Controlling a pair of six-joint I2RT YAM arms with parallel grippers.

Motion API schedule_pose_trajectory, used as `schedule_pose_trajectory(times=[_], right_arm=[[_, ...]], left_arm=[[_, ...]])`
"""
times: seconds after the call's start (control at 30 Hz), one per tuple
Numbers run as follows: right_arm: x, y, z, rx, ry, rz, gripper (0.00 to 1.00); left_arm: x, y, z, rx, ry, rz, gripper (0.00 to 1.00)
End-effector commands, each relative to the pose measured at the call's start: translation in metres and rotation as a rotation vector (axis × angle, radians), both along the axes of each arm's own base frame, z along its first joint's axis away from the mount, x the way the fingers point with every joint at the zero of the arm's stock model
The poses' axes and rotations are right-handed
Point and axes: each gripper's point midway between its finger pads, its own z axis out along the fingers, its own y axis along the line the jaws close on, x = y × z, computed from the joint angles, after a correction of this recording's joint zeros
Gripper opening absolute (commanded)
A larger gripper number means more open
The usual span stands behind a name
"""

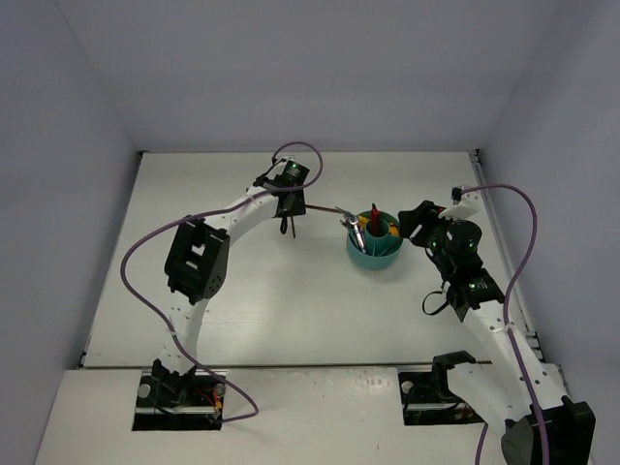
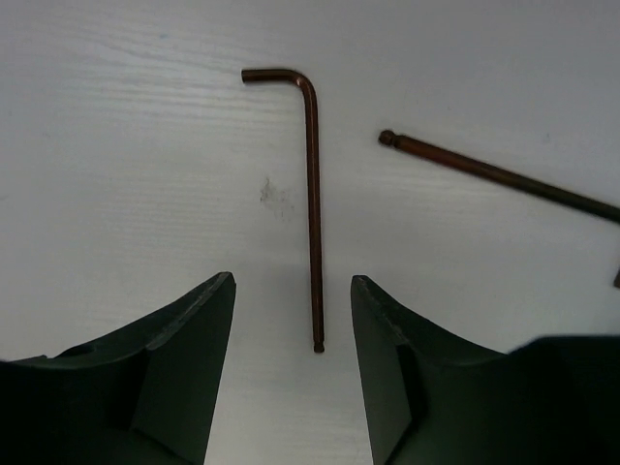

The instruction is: Sort the tools into containers

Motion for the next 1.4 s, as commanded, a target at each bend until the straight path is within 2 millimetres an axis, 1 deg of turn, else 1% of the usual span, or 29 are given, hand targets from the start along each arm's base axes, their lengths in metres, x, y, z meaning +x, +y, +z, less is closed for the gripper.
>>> schedule_pose_trajectory(times=[0.0, 0.17, 0.3, 0.4, 0.47, 0.53, 0.57, 0.67, 0.73, 0.83, 0.9, 0.93, 0.97, 1.0, 1.03, 1.07, 1.1, 1.13, 1.17, 1.2, 1.23, 1.27, 1.3, 1.33, 1.37], right_arm=[[-0.002, 0.009, 0.029, 0.018, -0.081, 0.047, 0.56], [-0.004, 0.01, 0.028, 0.016, -0.079, 0.057, 0.57], [-0.007, 0.011, 0.027, 0.019, -0.075, 0.062, 0.57], [-0.008, 0.011, 0.028, 0.022, -0.074, 0.066, 0.57], [-0.009, 0.012, 0.029, 0.025, -0.076, 0.073, 0.57], [-0.01, 0.013, 0.031, 0.022, -0.078, 0.079, 0.58], [-0.011, 0.013, 0.032, 0.022, -0.081, 0.078, 0.58], [-0.011, 0.014, 0.035, 0.022, -0.085, 0.084, 0.59], [-0.01, 0.017, 0.036, 0.028, -0.081, 0.098, 0.59], [-0.011, 0.025, 0.039, 0.049, -0.078, 0.137, 0.59], [-0.013, 0.034, 0.043, 0.051, -0.085, 0.174, 0.59], [-0.014, 0.038, 0.045, 0.05, -0.087, 0.192, 0.59], [-0.015, 0.043, 0.047, 0.048, -0.088, 0.213, 0.59], [-0.016, 0.05, 0.051, 0.047, -0.094, 0.238, 0.6], [-0.017, 0.057, 0.054, 0.049, -0.098, 0.262, 0.6], [-0.017, 0.064, 0.055, 0.051, -0.093, 0.284, 0.6], [-0.019, 0.074, 0.058, 0.057, -0.093, 0.317, 0.6], [-0.021, 0.085, 0.062, 0.064, -0.095, 0.349, 0.61], [-0.021, 0.093, 0.062, 0.064, -0.087, 0.368, 0.62], [-0.023, 0.101, 0.064, 0.066, -0.089, 0.386, 0.62], [-0.022, 0.106, 0.068, 0.076, -0.092, 0.394, 0.62], [-0.025, 0.113, 0.07, 0.083, -0.093, 0.411, 0.62], [-0.023, 0.114, 0.072, 0.09, -0.096, 0.41, 0.63], [-0.025, 0.121, 0.077, 0.104, -0.107, 0.429, 0.63], [-0.025, 0.125, 0.079, 0.113, -0.108, 0.437, 0.63]], left_arm=[[0.021, 0.003, 0.019, -0.008, -0.004, 0.002, 0.45], [0.031, -0.01, 0.002, -0.031, 0.041, -0.038, 0.41], [0.032, -0.01, -0.015, -0.012, 0.077, -0.05, 0.36], [0.028, -0.007, -0.022, 0.008, 0.096, -0.061, 0.27], [0.022, 0.003, -0.027, 0.044, 0.119, -0.051, 0.2], [0.013, 0.011, -0.033, 0.067, 0.158, -0.055, 0.13], [0.01, 0.014, -0.035, 0.072, 0.17, -0.06, 0.12], [-0.016, 0.028, -0.045, 0.121, 0.261, -0.094, 0.05], [-0.04, 0.039, -0.054, 0.146, 0.323, -0.123, 0.0], [-0.07, 0.051, -0.062, 0.174, 0.369, -0.151, 0.0], [-0.09, 0.059, -0.063, 0.178, 0.368, -0.176, 0.0], [-0.093, 0.058, -0.055, 0.163, 0.33, -0.189, 0.0], [-0.093, 0.054, -0.038, 0.137, 0.26, -0.203, 0.0], [-0.1, 0.056, -0.023, 0.119, 0.209, -0.218, 0.0], [-0.109, 0.058, -0.023, 0.114, 0.191, -0.232, 0.0], [-0.109, 0.054, -0.013, 0.088, 0.137, -0.246, 0.0], [-0.11, 0.052, 0.011, 0.046, 0.048, -0.258, 0.0], [-0.114, 0.052, 0.025, 0.015, -0.007, -0.269, 0.0], [-0.116, 0.049, 0.031, -0.009, -0.049, -0.282, 0.0], [-0.122, 0.05, 0.034, -0.024, -0.075, -0.296, 0.0], [-0.121, 0.045, 0.056, -0.069, -0.155, -0.31, 0.0], [-0.124, 0.044, 0.063, -0.089, -0.185, -0.318, 0.0], [-0.127, 0.042, 0.069, -0.111, -0.216, -0.331, 0.0], [-0.132, 0.042, 0.082, -0.138, -0.276, -0.343, 0.0], [-0.135, 0.04, 0.087, -0.15, -0.303, -0.358, 0.0]])
